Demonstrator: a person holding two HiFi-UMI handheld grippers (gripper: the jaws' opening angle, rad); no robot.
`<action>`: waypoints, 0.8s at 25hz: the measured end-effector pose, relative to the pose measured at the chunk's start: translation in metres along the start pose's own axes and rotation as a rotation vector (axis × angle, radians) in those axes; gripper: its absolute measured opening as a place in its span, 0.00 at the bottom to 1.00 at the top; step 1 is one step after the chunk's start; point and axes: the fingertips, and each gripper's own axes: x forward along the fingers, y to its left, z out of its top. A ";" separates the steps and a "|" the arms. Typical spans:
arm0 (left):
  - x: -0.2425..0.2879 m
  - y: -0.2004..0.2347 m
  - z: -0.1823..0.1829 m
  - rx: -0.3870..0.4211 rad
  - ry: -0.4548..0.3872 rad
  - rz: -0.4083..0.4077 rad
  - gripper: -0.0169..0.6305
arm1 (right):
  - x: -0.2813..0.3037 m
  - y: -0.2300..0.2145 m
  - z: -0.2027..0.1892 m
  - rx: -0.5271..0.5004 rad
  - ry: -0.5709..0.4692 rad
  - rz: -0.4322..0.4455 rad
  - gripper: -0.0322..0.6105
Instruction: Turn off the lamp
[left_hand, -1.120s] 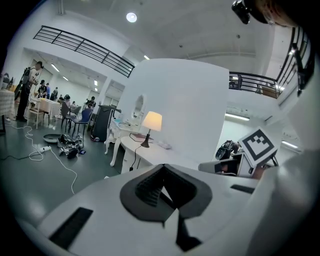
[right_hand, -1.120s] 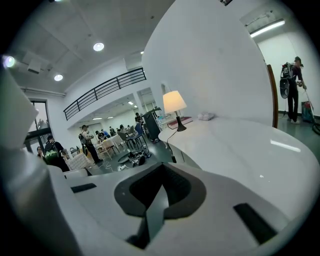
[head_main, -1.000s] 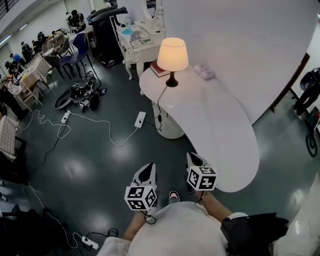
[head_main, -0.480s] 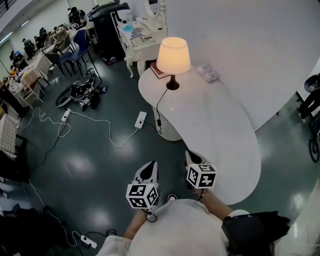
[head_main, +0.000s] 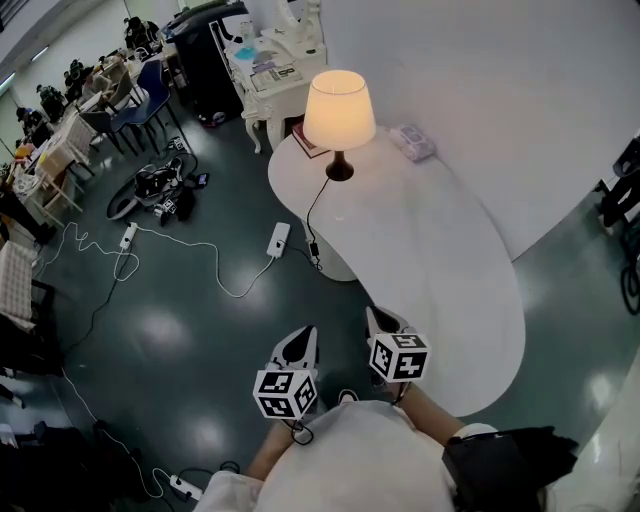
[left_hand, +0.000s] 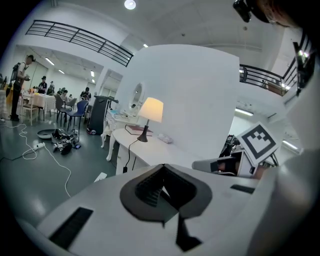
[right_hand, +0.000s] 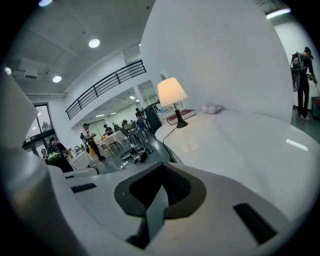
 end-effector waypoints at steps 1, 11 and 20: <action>0.003 0.002 0.000 -0.003 0.005 -0.007 0.04 | 0.002 -0.001 -0.001 0.004 0.004 -0.006 0.05; 0.062 0.046 0.041 0.080 0.035 -0.125 0.04 | 0.056 0.004 0.034 0.066 -0.069 -0.092 0.05; 0.085 0.080 0.072 0.069 0.045 -0.172 0.04 | 0.086 0.027 0.061 0.058 -0.109 -0.126 0.05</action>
